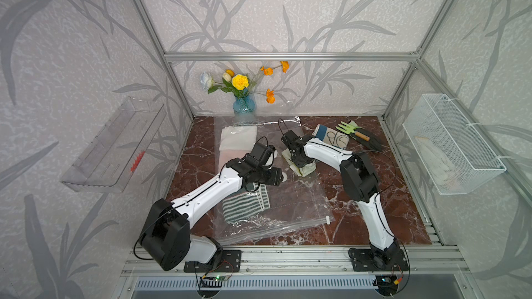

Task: Place the folded towel into the vacuum bag
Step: Pick up the towel from the vacuum bag, then open the vacuum bag at the center of the board.

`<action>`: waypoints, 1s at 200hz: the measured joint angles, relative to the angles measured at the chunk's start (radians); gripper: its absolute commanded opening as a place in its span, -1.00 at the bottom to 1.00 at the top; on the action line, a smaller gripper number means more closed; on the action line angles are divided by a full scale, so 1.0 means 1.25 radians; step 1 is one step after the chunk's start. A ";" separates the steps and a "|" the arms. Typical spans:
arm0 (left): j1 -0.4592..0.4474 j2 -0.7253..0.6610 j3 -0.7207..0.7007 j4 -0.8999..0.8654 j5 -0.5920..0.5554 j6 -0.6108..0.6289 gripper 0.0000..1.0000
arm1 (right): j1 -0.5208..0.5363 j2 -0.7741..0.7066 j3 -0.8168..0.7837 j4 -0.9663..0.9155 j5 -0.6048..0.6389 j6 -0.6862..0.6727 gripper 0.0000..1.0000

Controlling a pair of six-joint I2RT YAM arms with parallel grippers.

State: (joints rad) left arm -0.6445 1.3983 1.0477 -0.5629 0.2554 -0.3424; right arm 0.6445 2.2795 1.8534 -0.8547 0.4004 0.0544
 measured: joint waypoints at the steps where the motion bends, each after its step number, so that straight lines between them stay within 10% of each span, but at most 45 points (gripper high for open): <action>1: -0.002 0.000 0.001 -0.001 0.000 0.002 0.34 | -0.001 -0.001 0.001 -0.001 -0.002 0.000 -1.00; 117: -0.392 0.176 0.052 -0.200 -0.086 0.193 0.84 | -0.262 -0.571 -0.543 0.130 -0.493 0.170 -1.00; 164: -0.441 0.262 0.064 -0.245 -0.201 0.219 0.78 | -0.278 -0.555 -0.591 0.122 -0.480 0.159 -0.99; 200: -0.442 0.264 0.064 -0.244 -0.325 0.236 0.37 | -0.255 -0.484 -0.557 0.113 -0.364 0.126 -0.43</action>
State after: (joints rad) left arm -1.1965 1.7287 1.1278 -0.8680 -0.1509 -0.0475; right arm 0.3256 1.6749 1.1576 -0.7139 -0.0551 0.2123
